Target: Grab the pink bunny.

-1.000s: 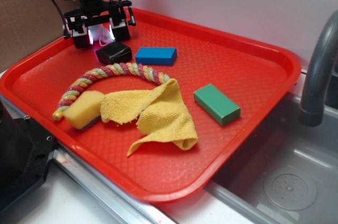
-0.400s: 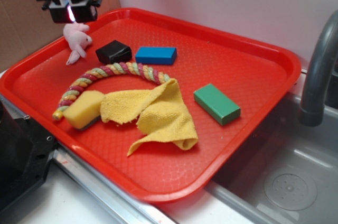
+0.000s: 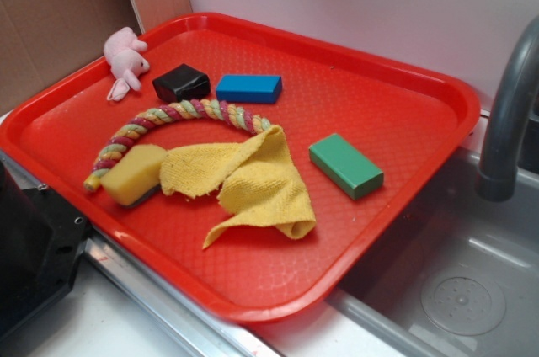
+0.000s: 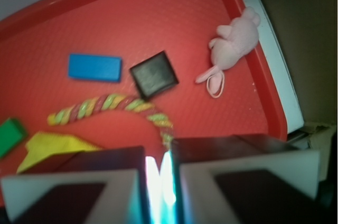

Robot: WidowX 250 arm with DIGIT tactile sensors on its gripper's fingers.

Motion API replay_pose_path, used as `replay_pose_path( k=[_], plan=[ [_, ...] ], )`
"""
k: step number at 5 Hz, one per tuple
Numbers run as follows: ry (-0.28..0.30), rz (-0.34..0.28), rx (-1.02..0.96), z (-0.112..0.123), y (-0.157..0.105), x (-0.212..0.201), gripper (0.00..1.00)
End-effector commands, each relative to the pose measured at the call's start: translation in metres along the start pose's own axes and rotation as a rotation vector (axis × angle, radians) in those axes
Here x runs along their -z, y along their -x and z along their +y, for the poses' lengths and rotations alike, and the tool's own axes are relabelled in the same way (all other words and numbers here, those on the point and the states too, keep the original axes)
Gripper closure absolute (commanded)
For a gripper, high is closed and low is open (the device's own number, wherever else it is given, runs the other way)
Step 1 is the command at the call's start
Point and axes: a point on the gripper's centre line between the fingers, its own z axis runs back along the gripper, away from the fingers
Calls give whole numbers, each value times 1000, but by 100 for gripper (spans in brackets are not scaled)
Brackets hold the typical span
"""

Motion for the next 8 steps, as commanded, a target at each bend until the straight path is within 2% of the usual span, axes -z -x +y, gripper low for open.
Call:
replay_pose_path(
  k=[1,2,3,4,5,6,7,8],
  plan=[
    [-3,-159,-238,62,-9,20,0],
    [-37,-208,-355,82,-24,42,0],
    [-63,-226,-418,97,-40,65,0],
    [-65,-238,-467,108,-46,85,0],
    [-66,-220,-536,123,-51,112,0],
    [-39,-217,-575,134,-58,128,0],
    [-35,-191,-599,134,-65,149,0],
    [-33,-155,-602,120,-72,162,0]
  ],
)
